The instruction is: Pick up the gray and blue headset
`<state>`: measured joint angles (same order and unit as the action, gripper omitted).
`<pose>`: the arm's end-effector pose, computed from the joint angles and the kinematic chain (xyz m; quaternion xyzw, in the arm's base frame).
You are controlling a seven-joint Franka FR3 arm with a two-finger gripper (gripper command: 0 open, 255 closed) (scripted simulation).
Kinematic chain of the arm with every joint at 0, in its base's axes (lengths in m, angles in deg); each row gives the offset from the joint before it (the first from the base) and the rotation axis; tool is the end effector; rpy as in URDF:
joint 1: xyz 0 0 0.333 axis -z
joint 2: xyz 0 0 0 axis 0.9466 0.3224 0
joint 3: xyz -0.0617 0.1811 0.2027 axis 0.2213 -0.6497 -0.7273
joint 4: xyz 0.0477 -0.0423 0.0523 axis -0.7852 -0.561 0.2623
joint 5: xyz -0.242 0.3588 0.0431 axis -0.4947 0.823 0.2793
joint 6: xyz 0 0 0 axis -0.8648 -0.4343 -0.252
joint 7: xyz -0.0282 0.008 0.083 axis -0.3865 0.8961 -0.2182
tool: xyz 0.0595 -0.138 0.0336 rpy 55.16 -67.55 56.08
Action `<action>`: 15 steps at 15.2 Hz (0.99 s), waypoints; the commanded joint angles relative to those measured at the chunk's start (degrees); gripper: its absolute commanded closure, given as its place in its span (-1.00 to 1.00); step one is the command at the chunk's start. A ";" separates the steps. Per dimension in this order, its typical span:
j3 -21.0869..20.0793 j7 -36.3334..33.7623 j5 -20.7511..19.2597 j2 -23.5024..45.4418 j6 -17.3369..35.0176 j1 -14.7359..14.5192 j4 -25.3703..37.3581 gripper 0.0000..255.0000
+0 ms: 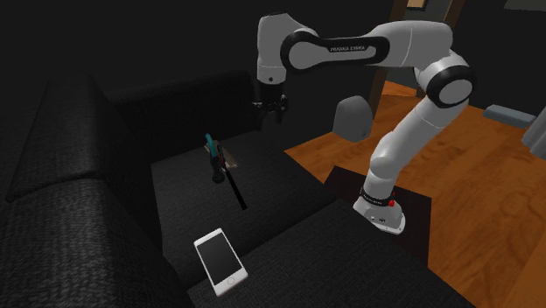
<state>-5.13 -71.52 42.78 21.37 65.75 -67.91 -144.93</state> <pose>0.4457 0.2545 0.5266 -0.9900 0.1385 -0.0109 0.0235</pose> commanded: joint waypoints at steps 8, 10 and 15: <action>-11.36 -24.49 -10.99 23.16 1.07 -0.09 20.26 -1.00; -12.54 -29.94 -15.19 29.47 0.06 -2.09 26.23 -1.00; -11.80 -40.26 -24.78 44.71 -5.04 -10.61 43.93 -1.00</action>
<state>-17.24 -110.14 19.49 63.68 61.82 -77.04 -104.22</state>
